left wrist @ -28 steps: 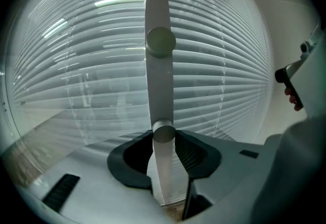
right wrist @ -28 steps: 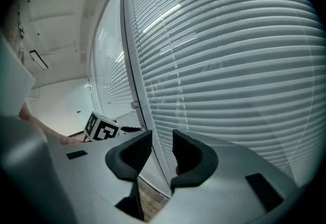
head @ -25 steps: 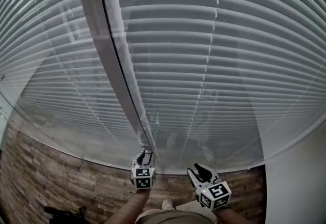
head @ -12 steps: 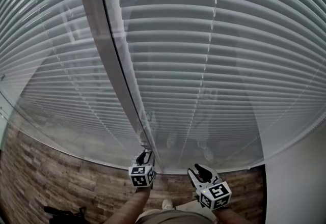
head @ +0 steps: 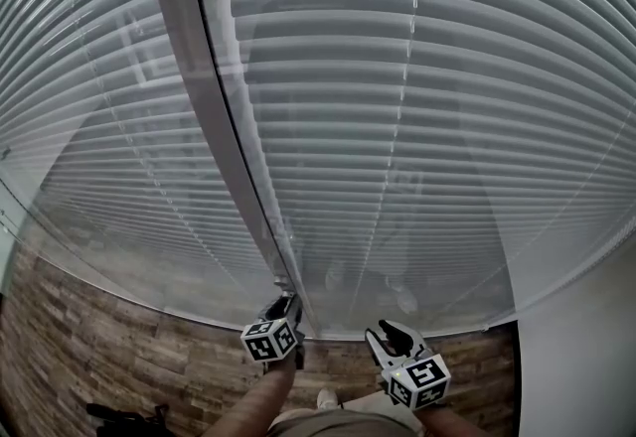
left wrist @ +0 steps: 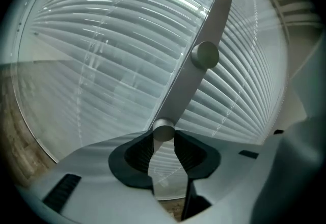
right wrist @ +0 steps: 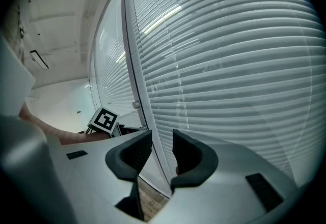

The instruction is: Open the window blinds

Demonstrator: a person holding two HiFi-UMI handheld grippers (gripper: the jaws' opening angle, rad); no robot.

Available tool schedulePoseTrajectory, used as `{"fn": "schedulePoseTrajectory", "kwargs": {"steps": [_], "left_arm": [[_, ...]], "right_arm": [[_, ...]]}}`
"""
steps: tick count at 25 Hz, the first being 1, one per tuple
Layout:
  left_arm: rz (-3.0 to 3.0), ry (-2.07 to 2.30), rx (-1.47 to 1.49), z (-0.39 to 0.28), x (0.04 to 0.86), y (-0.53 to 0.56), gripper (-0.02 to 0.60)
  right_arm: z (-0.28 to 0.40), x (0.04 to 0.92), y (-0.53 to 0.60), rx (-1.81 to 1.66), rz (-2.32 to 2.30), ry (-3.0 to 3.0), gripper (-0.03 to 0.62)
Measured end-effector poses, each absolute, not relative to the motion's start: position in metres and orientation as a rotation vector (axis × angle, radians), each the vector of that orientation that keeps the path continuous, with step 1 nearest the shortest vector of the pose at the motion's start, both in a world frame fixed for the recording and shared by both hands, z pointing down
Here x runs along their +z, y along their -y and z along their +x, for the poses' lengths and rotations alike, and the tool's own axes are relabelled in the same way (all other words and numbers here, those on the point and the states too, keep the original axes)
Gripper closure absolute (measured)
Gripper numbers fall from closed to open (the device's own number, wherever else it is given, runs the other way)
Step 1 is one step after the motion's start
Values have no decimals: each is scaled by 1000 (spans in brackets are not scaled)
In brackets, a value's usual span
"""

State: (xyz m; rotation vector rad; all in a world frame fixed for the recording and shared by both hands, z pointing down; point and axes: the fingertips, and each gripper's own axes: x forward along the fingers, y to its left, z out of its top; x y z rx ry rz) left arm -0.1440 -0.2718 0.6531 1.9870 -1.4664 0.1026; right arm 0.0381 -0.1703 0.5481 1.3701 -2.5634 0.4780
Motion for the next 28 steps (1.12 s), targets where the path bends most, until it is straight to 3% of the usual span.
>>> {"fn": "schedulePoseTrajectory", "kwargs": {"steps": [7, 21, 28], "left_arm": [[2007, 1413, 15, -144, 652, 272, 441], [2293, 1672, 582, -145, 640, 269, 391], [2327, 1700, 667, -138, 643, 266, 392]], "right_arm": [[37, 549, 170, 485, 1368, 2562, 473], [33, 547, 170, 479, 1359, 2568, 473], [33, 546, 168, 477, 1365, 2573, 473]]}}
